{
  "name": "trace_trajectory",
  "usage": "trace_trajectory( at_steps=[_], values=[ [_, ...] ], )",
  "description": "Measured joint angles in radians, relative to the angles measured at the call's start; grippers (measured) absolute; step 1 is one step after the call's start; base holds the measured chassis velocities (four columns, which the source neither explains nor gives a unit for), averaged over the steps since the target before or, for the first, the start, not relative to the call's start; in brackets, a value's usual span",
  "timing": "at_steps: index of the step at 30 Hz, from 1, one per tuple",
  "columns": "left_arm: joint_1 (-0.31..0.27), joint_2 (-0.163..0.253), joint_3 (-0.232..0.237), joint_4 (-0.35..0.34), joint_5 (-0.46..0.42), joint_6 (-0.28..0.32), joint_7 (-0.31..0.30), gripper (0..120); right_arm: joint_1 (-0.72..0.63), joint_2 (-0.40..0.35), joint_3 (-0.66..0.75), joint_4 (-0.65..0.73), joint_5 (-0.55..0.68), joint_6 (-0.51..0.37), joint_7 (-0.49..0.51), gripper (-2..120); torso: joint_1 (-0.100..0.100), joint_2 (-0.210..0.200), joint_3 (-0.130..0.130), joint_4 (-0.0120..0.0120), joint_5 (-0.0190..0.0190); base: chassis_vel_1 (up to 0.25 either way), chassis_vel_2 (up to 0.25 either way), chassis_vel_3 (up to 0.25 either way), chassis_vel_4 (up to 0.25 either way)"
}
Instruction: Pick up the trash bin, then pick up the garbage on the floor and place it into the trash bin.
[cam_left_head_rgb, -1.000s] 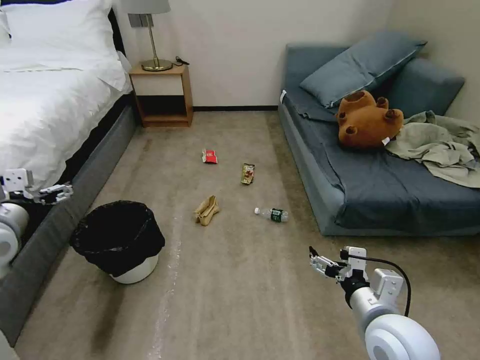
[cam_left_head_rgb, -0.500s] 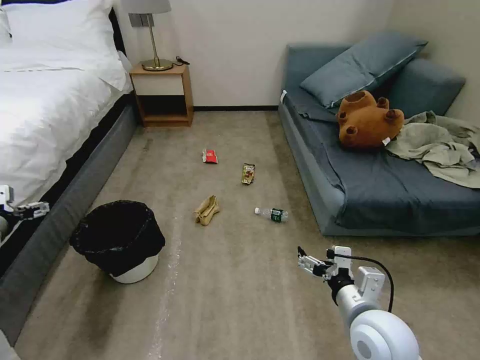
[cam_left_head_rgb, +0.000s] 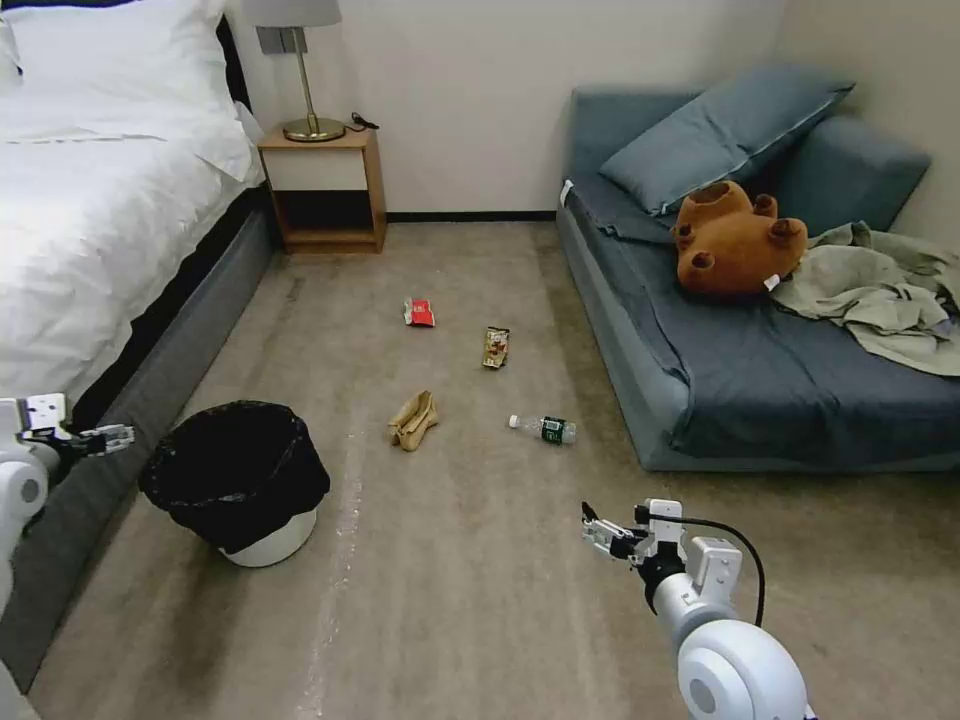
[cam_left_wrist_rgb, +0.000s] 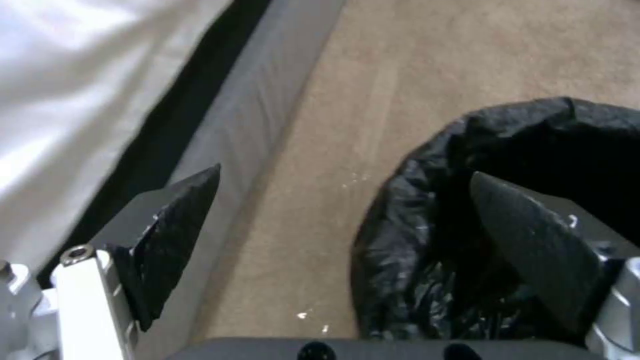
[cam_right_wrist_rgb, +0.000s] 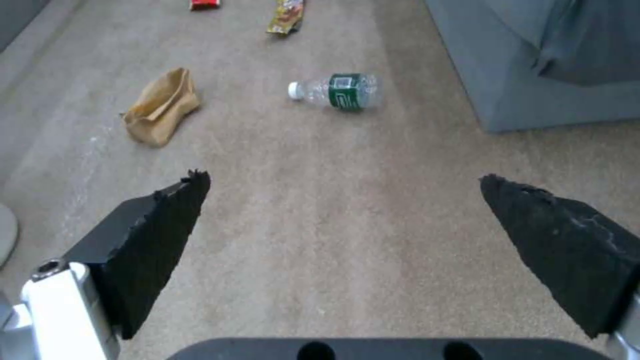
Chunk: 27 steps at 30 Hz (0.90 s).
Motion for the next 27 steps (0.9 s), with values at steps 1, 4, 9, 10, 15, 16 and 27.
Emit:
trace_trajectory(
  at_steps=[1,4,9,10,15,16,27],
  values=[
    [0.000,0.000,0.000,0.000,0.000,0.000,0.000,100,0.000,0.000,0.000,0.000,0.000,0.000,0.000,100,0.000,0.000,0.000,0.0000,0.0000,0.000,0.000,0.000,0.000],
    [-0.054,-0.037,0.058,0.037,0.040,-0.001,0.008,100,0.006,0.003,-0.002,-0.019,-0.007,0.005,0.000,100,0.000,0.000,0.000,-0.0001,0.0001,0.000,0.000,0.000,0.000],
    [-0.101,-0.071,0.106,0.103,0.100,-0.001,0.024,100,0.018,0.002,-0.003,-0.044,-0.008,0.013,0.000,100,0.000,0.000,0.000,-0.0001,0.0000,0.000,0.000,0.000,0.000],
    [-0.108,-0.078,0.112,0.114,0.115,-0.001,0.030,100,0.020,0.002,-0.003,-0.049,-0.008,0.015,0.000,100,0.000,0.000,0.000,0.0000,0.0000,0.000,0.000,0.000,0.000],
    [-0.140,-0.121,0.142,0.164,0.168,-0.005,0.045,100,0.034,0.002,-0.014,-0.075,-0.009,0.023,0.000,100,0.000,0.000,0.000,-0.0001,-0.0001,0.000,0.000,0.000,0.000],
    [-0.140,-0.121,0.142,0.164,0.168,-0.005,0.045,100,0.034,0.002,-0.014,-0.075,-0.009,0.023,0.000,100,0.000,0.000,0.000,-0.0001,-0.0001,0.000,0.000,0.000,0.000],
    [-0.235,-0.165,0.194,0.306,0.216,-0.010,0.049,99,0.068,0.000,-0.037,-0.118,-0.010,0.026,0.004,100,0.000,0.000,0.000,-0.0001,0.0000,0.000,0.000,0.000,0.000]
  ],
)
